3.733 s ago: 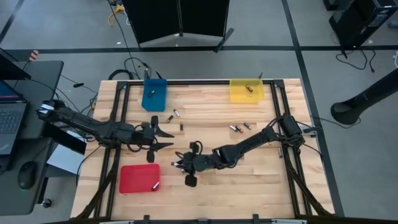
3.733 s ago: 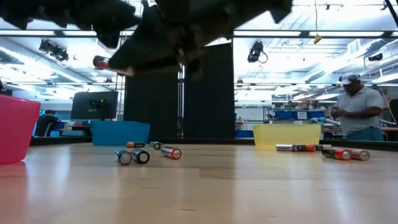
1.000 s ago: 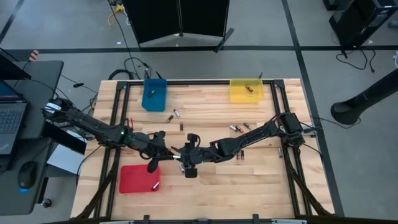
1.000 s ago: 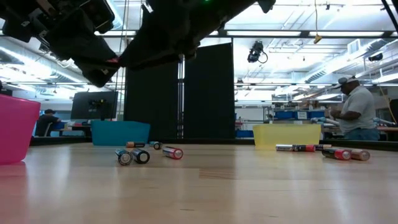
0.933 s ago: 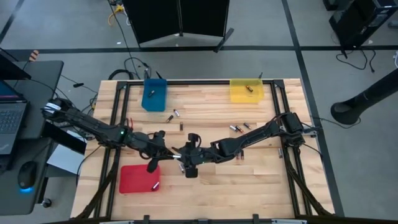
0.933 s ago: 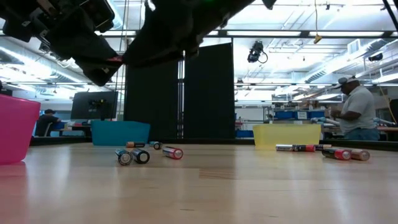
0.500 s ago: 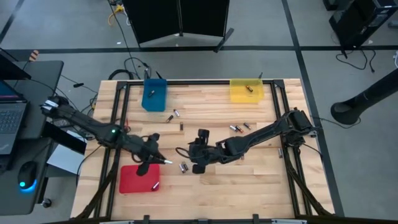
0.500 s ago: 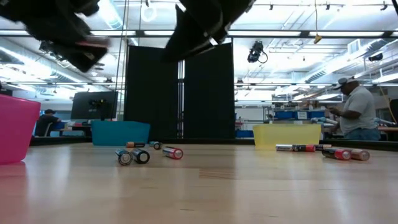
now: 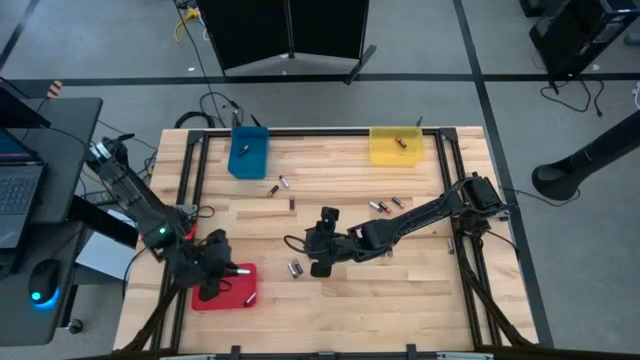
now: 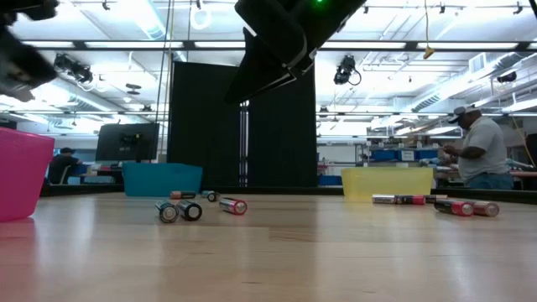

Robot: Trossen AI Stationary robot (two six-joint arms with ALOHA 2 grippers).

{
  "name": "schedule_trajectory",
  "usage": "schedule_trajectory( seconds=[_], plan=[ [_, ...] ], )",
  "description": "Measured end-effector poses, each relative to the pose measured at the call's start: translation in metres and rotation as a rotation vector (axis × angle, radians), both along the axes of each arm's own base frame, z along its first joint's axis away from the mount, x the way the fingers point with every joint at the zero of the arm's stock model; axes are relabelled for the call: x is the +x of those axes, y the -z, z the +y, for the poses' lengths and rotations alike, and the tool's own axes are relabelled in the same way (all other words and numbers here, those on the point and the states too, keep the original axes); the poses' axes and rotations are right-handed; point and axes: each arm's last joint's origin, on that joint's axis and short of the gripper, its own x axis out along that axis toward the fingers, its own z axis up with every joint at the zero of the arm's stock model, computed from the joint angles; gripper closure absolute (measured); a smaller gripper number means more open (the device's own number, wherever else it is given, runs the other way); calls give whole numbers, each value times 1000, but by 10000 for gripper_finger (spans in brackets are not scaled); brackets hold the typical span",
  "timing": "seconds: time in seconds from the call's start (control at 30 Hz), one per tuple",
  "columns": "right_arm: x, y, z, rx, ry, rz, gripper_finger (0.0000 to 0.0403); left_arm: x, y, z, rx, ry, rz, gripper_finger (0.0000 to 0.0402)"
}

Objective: Sort batteries
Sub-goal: Put the silver battery into the red bin, then put the red battery into the yellow bin

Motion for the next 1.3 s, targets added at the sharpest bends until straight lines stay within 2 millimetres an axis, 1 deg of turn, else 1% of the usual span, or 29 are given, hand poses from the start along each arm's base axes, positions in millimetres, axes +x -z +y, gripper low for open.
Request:
schedule_trajectory(
  seconds=[0.1,0.27,0.4,0.67,0.87,1.07,1.3],
  plan=[
    [0,0,0,0,1,1,233,-9,11,-4,-2,-21,20,344],
    [0,0,0,0,0,1,233,-17,37,-4,30,-75,105,344],
    [0,0,0,1,0,0,234,-16,50,-6,56,-92,152,344],
    [1,0,0,1,0,-4,234,-12,65,-14,105,-92,217,344],
    [1,0,0,1,-1,-4,234,-11,67,-16,93,-91,250,338],
    [1,0,0,1,-2,-4,234,-10,60,-21,83,-51,284,309],
    [1,0,0,1,-2,-4,234,-7,48,-24,109,-31,264,303]
  ],
)
